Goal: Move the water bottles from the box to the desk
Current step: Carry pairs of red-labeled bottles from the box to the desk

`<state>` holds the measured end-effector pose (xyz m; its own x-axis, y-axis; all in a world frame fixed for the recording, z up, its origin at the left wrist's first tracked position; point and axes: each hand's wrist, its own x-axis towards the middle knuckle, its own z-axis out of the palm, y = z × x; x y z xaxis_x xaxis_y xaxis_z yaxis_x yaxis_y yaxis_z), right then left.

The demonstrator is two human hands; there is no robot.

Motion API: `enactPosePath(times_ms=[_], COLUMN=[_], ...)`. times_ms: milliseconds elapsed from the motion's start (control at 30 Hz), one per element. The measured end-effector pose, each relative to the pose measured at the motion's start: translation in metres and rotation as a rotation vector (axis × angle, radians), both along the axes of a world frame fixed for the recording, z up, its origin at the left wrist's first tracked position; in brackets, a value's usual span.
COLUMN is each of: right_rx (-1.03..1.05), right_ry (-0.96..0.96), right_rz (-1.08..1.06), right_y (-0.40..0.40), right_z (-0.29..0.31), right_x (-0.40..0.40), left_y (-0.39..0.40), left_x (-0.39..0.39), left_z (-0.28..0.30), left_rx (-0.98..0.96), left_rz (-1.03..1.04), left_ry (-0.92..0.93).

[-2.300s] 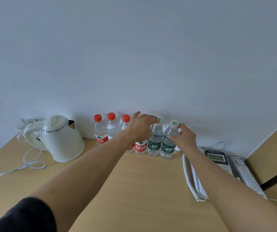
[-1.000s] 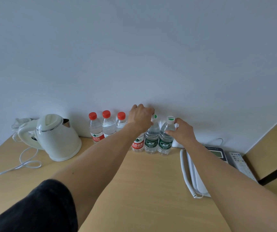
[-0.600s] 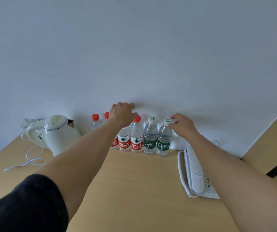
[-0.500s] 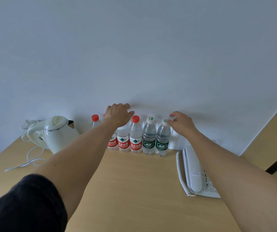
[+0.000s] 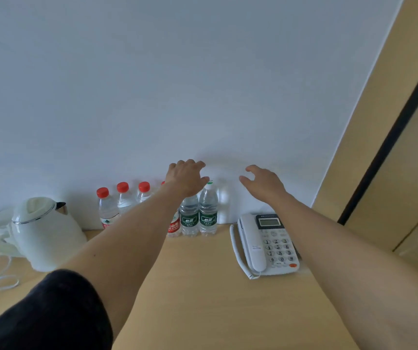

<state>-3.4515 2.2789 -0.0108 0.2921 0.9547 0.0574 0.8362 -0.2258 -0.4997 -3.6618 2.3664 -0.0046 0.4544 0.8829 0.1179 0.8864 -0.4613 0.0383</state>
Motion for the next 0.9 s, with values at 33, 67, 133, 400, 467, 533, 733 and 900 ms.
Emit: enactPosePath(times_ms=[33,67,133,400,467,533,733,900], right_rx=[-0.002,-0.006,-0.018,0.002,0.003,-0.053,-0.198,-0.140], right_ry=[-0.005,-0.011,-0.017,0.023,0.029,-0.035,-0.030,-0.022], right_rz=[-0.038,-0.077,-0.150,-0.478,-0.560,-0.632,-0.828,-1.091], right_y=[-0.010,-0.020,-0.042,-0.148,-0.181,-0.218,-0.338,-0.439], right_z=[0.002,0.004,0.007,0.005,0.000,-0.005,-0.017,-0.018], right_x=[0.006,0.011,0.020,0.035,0.035,0.033,0.023,0.013], left_y=[-0.003,-0.007,-0.016,-0.081,-0.106,-0.135,-0.239,-0.321], left_x=[0.011,0.022,0.041,0.104,0.119,0.133,0.173,0.203], left_z=[0.001,0.003,0.005,0.012,0.008,0.002,-0.016,-0.024], left_rx=[0.001,0.000,-0.004,-0.026,-0.029,-0.027,-0.069,-0.093], left_rz=[-0.039,-0.081,-0.162,-0.465,-0.552,-0.642,-0.877,-1.037], left_ry=[-0.008,-0.017,-0.020,-0.026,-0.023,-0.014,0.017,0.048])
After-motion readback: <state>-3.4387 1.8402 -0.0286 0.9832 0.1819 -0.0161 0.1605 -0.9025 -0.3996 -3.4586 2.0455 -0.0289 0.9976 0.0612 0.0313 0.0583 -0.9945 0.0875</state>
